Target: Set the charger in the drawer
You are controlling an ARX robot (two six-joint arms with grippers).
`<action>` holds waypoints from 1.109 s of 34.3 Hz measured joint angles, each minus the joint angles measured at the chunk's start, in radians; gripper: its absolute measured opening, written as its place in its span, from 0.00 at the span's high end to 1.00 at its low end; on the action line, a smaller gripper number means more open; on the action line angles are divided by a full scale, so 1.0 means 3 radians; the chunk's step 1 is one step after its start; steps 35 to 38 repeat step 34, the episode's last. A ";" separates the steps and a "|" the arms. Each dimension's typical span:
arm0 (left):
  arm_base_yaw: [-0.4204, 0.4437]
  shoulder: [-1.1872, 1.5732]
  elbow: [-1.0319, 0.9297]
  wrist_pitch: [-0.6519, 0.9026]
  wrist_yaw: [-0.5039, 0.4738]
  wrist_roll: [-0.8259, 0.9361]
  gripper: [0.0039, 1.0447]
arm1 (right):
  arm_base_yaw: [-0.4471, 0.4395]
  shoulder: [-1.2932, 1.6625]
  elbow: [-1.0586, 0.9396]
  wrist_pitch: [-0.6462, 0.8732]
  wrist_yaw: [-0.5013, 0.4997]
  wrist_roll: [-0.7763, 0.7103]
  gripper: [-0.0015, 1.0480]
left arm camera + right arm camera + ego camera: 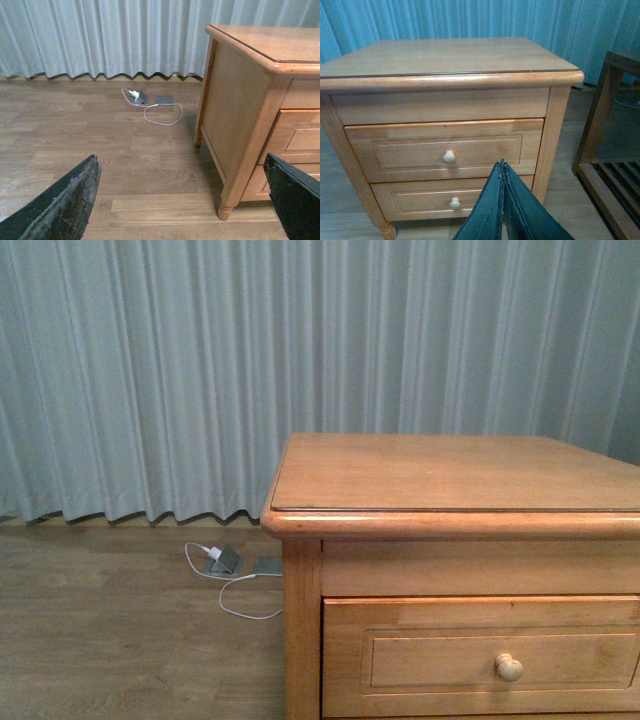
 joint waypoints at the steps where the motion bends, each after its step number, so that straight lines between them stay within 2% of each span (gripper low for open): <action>1: -0.0001 0.0000 0.0000 0.0000 0.0000 0.0000 0.06 | 0.0000 -0.0017 0.0000 -0.0017 0.0000 0.0000 0.99; 6: -0.0001 0.0000 0.0000 0.0000 0.0000 0.0000 0.06 | 0.0000 -0.0151 0.0000 -0.0153 0.0000 0.0000 0.99; 10: -0.0001 0.0000 0.0000 0.0000 -0.0004 0.0000 0.06 | 0.0000 -0.0565 0.0001 -0.0670 -0.0001 -0.0003 0.99; 23: -0.0001 0.0000 0.0000 0.0000 0.0000 0.0000 0.06 | 0.0000 -0.0683 0.0001 -0.0704 -0.0001 -0.0006 0.98; 26: -0.0001 0.0000 0.0000 0.0000 0.0000 0.0000 0.06 | 0.0000 -0.0684 0.0001 -0.0704 -0.0001 -0.0008 0.87; 33: -0.0001 0.0000 0.0000 0.0000 0.0000 0.0000 0.06 | 0.0000 -0.0684 0.0001 -0.0706 -0.0001 -0.0008 0.51; 34: -0.0001 0.0000 0.0000 0.0000 0.0000 0.0000 0.06 | 0.0000 -0.0684 0.0001 -0.0706 -0.0001 -0.0008 0.48; 38: -0.0001 0.0000 0.0000 0.0000 0.0000 0.0000 0.06 | 0.0000 -0.0684 0.0001 -0.0706 -0.0001 -0.0008 0.48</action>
